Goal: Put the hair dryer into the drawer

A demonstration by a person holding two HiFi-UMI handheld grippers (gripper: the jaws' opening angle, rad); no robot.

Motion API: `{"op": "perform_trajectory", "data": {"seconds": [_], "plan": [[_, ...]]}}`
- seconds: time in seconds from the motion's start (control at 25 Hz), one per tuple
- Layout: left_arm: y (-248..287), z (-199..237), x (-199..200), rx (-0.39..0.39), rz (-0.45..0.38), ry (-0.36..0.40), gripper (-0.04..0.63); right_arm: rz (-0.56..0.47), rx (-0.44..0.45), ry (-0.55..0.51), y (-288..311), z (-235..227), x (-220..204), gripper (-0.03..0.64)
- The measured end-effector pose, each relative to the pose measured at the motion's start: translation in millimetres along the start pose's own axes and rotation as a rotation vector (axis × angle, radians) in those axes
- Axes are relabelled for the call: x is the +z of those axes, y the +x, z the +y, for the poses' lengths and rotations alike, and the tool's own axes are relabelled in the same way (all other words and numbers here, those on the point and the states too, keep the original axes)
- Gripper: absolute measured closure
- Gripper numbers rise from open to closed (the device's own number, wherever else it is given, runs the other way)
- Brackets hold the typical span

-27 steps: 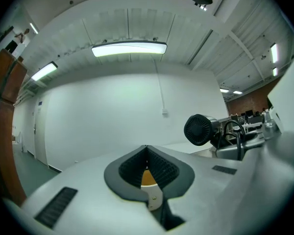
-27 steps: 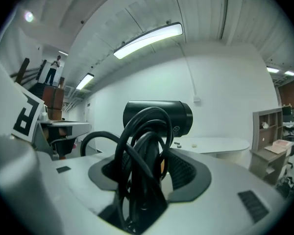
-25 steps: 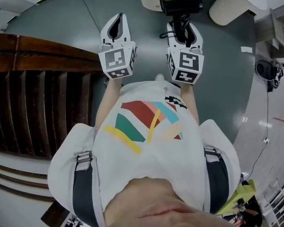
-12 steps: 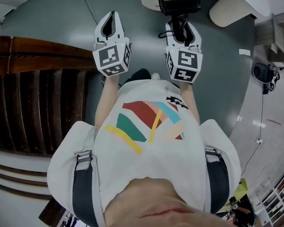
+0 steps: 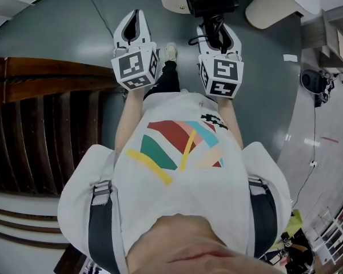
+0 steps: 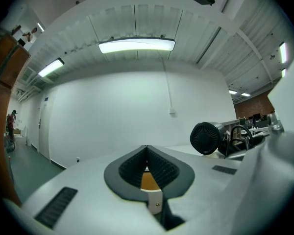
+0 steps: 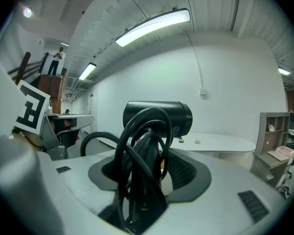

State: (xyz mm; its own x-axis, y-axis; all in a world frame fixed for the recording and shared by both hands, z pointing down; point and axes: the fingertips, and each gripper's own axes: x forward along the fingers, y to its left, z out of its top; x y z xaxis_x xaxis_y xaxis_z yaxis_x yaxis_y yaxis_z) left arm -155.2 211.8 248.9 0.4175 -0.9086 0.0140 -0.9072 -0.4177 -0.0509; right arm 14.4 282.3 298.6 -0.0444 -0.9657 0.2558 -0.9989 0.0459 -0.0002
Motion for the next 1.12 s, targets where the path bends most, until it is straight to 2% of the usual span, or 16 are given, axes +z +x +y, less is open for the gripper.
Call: {"op": "perform_trajectory", "data": {"seconds": [0.32,0.56,0.92,1.12], "plan": [[22.2,11.2,-1.6,0.006,-0.033,-0.021,0.579,-0.021,-0.016,-0.017,23.5,-9.6,8.4,0.376],[35.9,14.1,-1.4,-0.005,-0.032,-0.003,0.580,-0.015,-0.029,0.009,39.6,-14.9,9.5,0.376],[59.0,2.0,-6.1,-0.082,-0.017,0.003,0.580,0.005,-0.041,0.046,65.1,-16.4,5.0,0.376],[79.6,2.6,-13.7,-0.097,-0.014,-0.002,0.580,0.025,-0.059,0.052,85.1,-24.0,-1.7,0.376]]}}
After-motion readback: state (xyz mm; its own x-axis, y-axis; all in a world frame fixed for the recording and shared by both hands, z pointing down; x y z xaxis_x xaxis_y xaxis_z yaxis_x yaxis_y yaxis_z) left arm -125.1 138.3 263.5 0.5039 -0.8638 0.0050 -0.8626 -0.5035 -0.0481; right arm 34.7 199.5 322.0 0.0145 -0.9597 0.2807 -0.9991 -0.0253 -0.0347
